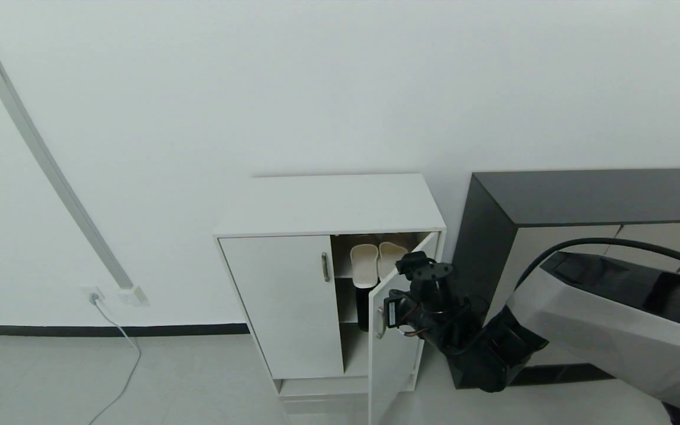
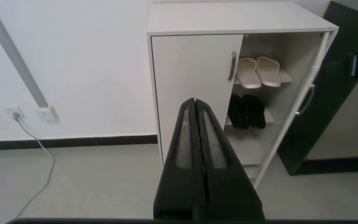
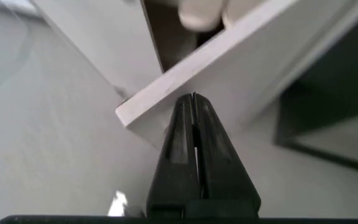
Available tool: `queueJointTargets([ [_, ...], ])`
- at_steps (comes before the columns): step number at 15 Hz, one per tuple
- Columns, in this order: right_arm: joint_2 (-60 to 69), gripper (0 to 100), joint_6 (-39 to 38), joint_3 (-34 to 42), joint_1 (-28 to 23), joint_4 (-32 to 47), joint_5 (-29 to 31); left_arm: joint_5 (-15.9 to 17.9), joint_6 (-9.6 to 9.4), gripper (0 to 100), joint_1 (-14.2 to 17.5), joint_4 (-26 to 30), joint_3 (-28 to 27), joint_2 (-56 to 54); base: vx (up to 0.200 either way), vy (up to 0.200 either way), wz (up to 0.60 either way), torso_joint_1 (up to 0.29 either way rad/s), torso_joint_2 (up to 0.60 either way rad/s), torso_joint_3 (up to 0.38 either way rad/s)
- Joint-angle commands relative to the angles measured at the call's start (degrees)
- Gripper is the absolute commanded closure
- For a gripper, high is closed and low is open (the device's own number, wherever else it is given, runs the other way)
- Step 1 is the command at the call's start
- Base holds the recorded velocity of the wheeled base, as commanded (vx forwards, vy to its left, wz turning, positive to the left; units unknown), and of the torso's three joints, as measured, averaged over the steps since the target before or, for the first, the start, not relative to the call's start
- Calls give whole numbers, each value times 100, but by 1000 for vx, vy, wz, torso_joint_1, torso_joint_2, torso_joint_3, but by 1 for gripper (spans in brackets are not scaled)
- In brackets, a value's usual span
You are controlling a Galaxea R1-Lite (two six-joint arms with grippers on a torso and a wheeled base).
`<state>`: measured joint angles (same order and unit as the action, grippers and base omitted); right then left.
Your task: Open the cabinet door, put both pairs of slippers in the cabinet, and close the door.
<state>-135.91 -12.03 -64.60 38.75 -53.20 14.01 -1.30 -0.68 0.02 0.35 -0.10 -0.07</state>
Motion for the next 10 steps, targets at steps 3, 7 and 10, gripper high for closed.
queueJointTargets([
  [3,-287,100,-212,44,18,-1131,-284,-10,-2,100,6,-9,1,7,0,0,0,0,0,0],
  [7,206,100,-168,1318,-149,-1878,-1366,-10,-2,100,6,0,1,7,0,0,0,0,0,0],
  [10,548,100,157,2329,-281,-1922,-2297,-10,-20,100,6,0,1,7,67,0,0,2,-1,2],
])
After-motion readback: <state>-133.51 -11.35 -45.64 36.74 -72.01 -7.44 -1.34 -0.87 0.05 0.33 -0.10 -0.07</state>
